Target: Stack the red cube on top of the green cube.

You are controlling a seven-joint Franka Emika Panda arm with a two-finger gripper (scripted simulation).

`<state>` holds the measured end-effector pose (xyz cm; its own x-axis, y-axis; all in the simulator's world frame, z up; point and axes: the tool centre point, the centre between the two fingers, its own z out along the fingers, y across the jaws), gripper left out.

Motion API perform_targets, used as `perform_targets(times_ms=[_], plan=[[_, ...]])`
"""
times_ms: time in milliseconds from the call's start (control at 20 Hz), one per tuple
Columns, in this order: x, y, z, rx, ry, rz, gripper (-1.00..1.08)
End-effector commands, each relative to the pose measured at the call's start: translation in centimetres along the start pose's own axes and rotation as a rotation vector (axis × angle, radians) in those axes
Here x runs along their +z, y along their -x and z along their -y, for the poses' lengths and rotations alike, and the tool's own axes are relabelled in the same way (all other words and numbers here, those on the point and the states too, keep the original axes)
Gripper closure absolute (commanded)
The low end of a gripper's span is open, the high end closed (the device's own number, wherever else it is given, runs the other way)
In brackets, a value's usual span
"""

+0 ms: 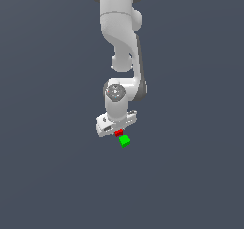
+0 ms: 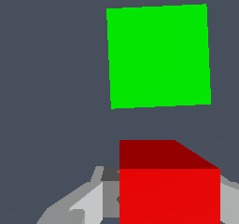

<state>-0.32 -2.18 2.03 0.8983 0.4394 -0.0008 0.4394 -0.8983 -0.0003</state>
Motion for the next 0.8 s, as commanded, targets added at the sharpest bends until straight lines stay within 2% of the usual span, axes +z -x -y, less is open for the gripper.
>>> perform_targets(times_ms=[0,300,750], plan=[[-0.2,0.0,0.0,0.000,0.001,0.000,1.08],[-2.4,0.1,0.0,0.000,0.001,0.000,1.08],[-8.3,0.1,0.1,-0.001,0.001,-0.001,1.08]])
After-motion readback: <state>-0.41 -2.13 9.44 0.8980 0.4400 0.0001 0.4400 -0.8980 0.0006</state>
